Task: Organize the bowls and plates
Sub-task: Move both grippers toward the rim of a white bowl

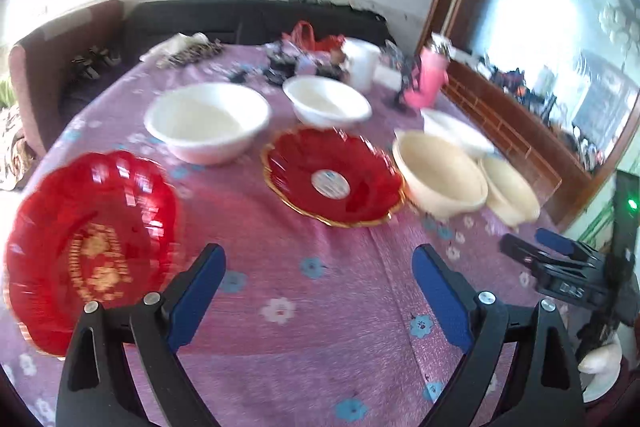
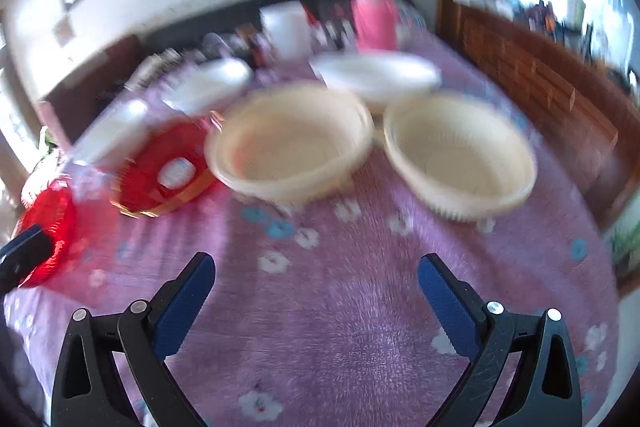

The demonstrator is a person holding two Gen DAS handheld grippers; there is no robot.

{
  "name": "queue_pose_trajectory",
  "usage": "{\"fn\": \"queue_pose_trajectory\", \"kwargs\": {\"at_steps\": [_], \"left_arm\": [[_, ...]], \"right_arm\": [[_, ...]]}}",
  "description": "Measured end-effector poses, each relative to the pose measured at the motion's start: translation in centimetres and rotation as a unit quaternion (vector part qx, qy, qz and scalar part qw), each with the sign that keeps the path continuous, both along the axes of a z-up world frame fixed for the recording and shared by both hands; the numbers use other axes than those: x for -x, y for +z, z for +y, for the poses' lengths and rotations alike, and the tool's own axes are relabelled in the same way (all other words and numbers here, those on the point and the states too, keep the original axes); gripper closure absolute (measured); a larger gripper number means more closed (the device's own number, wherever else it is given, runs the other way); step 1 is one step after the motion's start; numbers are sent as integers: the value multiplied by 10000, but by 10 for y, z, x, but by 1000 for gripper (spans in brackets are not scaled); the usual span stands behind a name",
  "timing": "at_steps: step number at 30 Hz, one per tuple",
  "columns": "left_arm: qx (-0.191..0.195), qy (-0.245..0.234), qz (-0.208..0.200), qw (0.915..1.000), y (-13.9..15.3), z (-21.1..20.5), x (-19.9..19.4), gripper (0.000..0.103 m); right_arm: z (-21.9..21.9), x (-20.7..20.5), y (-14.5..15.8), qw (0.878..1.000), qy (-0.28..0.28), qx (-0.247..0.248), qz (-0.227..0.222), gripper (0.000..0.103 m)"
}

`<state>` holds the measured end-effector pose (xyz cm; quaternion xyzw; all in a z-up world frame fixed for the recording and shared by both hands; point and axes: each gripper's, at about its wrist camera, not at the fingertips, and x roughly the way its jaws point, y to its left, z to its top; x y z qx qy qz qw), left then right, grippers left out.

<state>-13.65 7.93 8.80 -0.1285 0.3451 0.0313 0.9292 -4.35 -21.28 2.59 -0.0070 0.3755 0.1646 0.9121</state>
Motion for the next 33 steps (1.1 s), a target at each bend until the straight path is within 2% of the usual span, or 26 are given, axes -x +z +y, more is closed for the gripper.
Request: {"fn": "queue_pose_trajectory", "kwargs": {"at_steps": [2,5,8,9,12,16,19,20,21,23,25,26,29,32,33], "left_arm": [[3,84,-256,9996,24,12,12,9],[-137,158,-897,9957,79,28,40,9],[-359,216,-1438,9887,145,42,63,7],[-441,288,-1545,9866,165,46,68,1],[-803,633,-1823,9779,228,59,65,0],[-1285,915,-1759,9717,278,69,30,0],[-1791,964,-1493,9676,290,67,-16,0],[-1803,864,-1336,9707,288,68,-37,0],[-1717,722,-1120,9761,281,70,-56,0],[-1302,485,-580,9886,257,74,-99,0],[-827,404,-160,9956,224,82,-140,0],[-709,383,-13,9967,207,83,-155,0],[-501,283,454,9973,150,78,-203,0],[-445,230,734,9960,102,73,-237,0],[-401,212,860,9953,86,71,-252,0]], "right_arm": [[2,14,25,9988,102,40,-467,1],[6,25,67,9947,198,15,-1010,1],[4,37,126,9850,257,-175,-1696,1],[4,39,148,9806,294,-274,-1919,1],[8,37,212,9685,315,-467,-2424,1],[22,8,296,9632,243,-877,-2531,1],[41,-32,338,9665,41,-805,-2438,1],[46,-47,344,9686,36,-804,-2354,1],[56,-66,347,9725,30,-766,-2197,1],[75,-106,335,9824,16,-600,-1768,1],[90,-146,298,9918,43,-581,-1137,1],[92,-160,280,9942,63,-613,-881,2],[104,-201,208,9982,133,-574,-104,15],[107,-231,136,9962,255,-584,589,29],[111,-242,113,9941,281,-610,848,30]]}}
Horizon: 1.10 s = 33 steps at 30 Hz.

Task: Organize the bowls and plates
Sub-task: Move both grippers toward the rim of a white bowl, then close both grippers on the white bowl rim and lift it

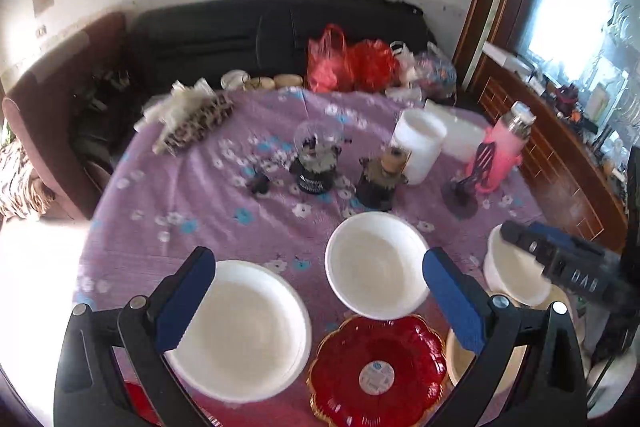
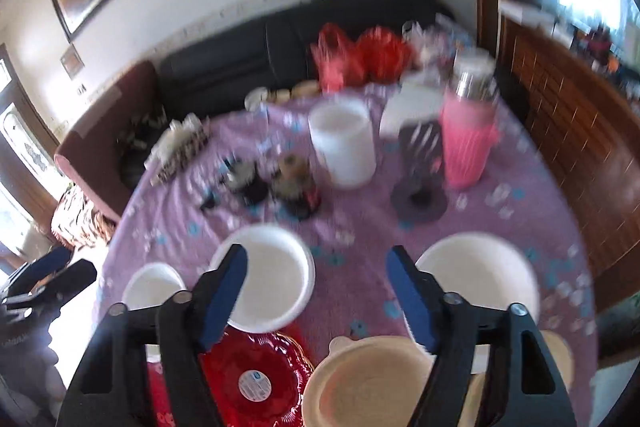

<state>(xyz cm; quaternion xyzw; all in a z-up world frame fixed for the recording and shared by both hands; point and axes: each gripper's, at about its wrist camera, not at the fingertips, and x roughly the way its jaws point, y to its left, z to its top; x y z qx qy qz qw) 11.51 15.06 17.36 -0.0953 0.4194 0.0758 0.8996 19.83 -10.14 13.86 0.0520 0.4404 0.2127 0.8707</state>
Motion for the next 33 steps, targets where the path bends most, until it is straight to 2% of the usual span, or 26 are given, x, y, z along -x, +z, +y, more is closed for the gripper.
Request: {"fn": "queue_pose_trajectory", "kwargs": {"at_steps": [4,10,14,17,19,20,21,22,23,25,26,28,30,33], "left_arm": [[157,-59,422,9990,-41,-6,-39,0],[368,-145,934,9948,-86,-12,-78,6],[453,-19,1271,9909,-112,-9,-96,7],[752,-76,1469,9863,-125,-6,-102,22],[871,-124,1588,9834,-132,-8,-104,38],[879,-172,1625,9826,-134,-10,-105,43],[844,-251,1676,9819,-136,-14,-106,54],[800,-291,1700,9818,-137,-17,-106,62],[742,-333,1707,9820,-138,-19,-106,65],[704,-423,1694,9821,-138,-24,-104,81],[678,-418,1690,9824,-137,-24,-104,82],[698,-374,1613,9837,-132,-24,-100,82],[807,-350,1492,9849,-123,-19,-94,82],[981,-364,1309,9859,-108,-16,-79,82]], "right_arm": [[8,-28,-58,9988,83,-50,477,30],[20,-45,-99,9961,218,-90,845,31],[29,-55,-120,9939,278,-64,1064,35],[32,-57,-125,9937,309,-50,1079,35],[36,-58,-127,9938,328,20,1066,36],[38,-59,-127,9938,349,58,1053,41],[40,-58,-128,9937,388,96,1049,46],[42,-58,-128,9934,424,131,1054,47],[44,-58,-128,9933,446,165,1055,50],[50,-57,-131,9932,500,253,1025,59],[53,-56,-132,9927,552,263,1044,67],[53,-55,-133,9929,491,332,1027,73],[48,-54,-131,9933,457,258,1029,85],[38,-48,-117,9946,385,-19,964,86]]}}
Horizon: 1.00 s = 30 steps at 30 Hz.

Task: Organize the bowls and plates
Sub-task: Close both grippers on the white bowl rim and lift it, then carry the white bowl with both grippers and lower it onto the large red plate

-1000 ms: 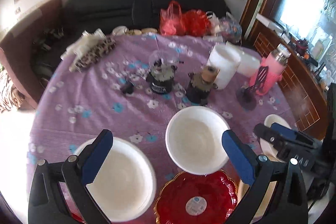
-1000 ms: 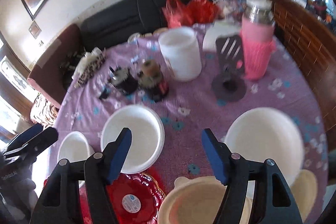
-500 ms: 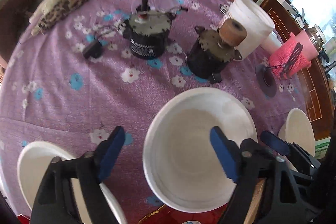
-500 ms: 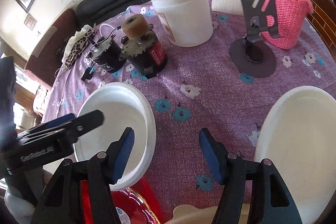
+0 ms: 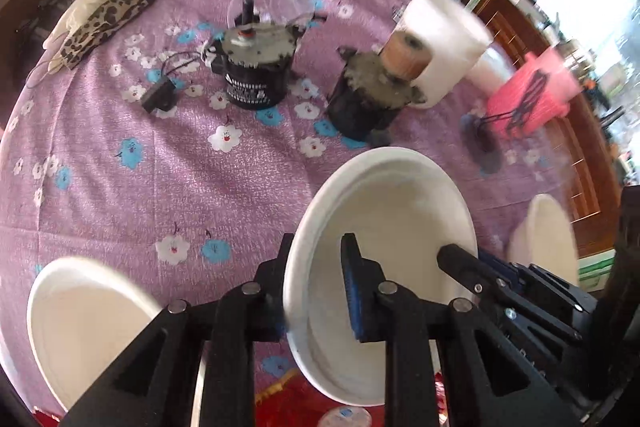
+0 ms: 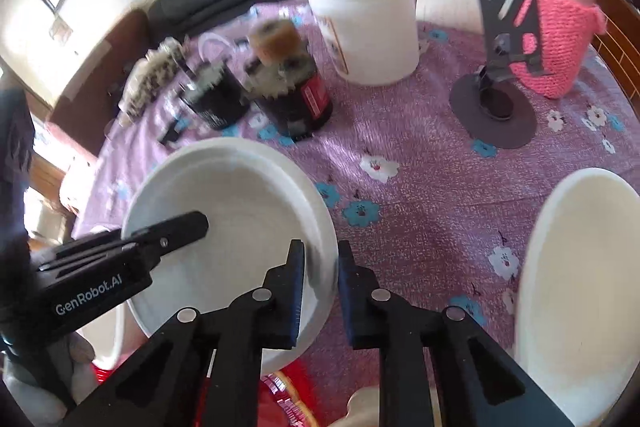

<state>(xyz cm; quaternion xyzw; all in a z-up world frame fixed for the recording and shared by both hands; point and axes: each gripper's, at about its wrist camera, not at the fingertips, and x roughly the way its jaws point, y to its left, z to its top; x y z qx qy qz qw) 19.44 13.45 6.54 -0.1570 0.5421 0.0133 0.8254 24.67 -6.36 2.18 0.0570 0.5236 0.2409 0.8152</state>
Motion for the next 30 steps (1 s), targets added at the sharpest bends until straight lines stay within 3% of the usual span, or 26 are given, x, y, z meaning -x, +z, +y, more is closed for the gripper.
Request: {"fn": "queue_pose_trajectory", "kwargs": {"at_steps": [6,15,24,30], "left_arm": [[126,207,-544,9982,55,10,63,79],[337,1189,-1073,9865,83,59,201,72],[200,2198,-1162,9684,53,123,316,66],[279,2613,-976,9599,24,159,346,66]], "right_arm": [[-2,40,55,9981,91,-294,-530,85],[53,149,101,9897,935,-610,-897,85],[134,241,73,9779,1890,-648,-620,84],[182,269,31,9747,2176,-451,-224,84]]}}
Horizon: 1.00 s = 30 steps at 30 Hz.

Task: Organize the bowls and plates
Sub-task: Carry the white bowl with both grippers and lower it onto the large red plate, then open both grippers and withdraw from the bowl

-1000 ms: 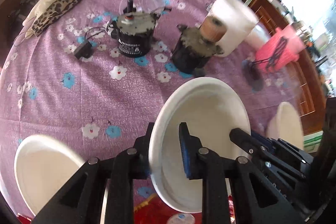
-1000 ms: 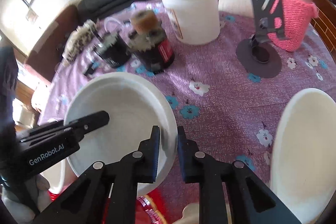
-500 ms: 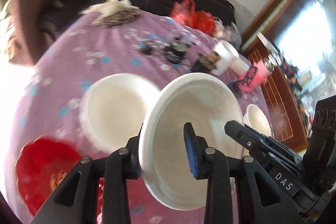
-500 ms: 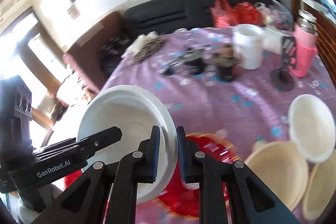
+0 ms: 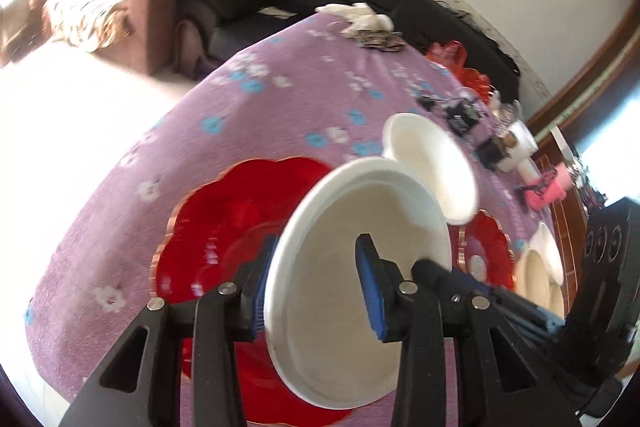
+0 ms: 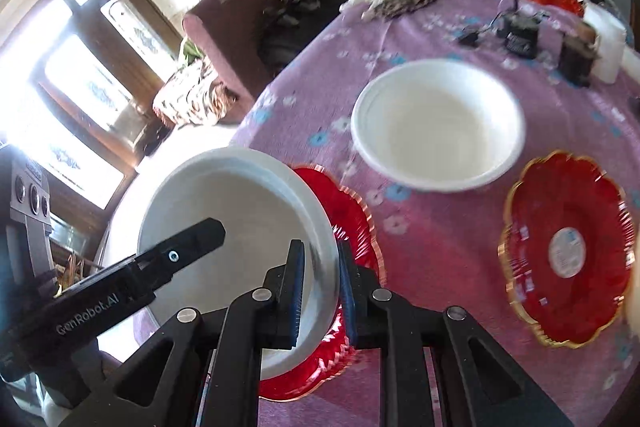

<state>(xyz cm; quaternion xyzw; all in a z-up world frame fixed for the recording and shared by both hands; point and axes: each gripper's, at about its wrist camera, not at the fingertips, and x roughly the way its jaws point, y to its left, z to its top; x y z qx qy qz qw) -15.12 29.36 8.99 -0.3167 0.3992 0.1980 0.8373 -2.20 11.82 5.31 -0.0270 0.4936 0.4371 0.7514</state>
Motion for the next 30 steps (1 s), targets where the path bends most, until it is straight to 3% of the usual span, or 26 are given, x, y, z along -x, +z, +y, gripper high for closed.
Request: {"fn": "queue_pose_trajectory", "kwargs": {"at_steps": [9,13,16,18,26,30], "left_arm": [[55,181,201,9996,-26,20,3,65],[160,199,174,9995,-32,21,4,45],[187,238,-9,9995,-28,19,6,37],[146,214,-97,9996,-23,17,8,30],[-182,460,-594,9970,6,6,29,28],[-476,532,-961,9928,27,-12,46,21]], "right_arm": [[26,5,-41,9991,81,252,346,83],[30,5,-42,9991,103,182,367,83],[33,8,-37,9996,154,115,192,70],[32,9,-30,9999,166,27,-30,54],[4,18,3,9978,78,-408,-514,51],[-25,23,7,9966,-65,-618,-548,43]]}}
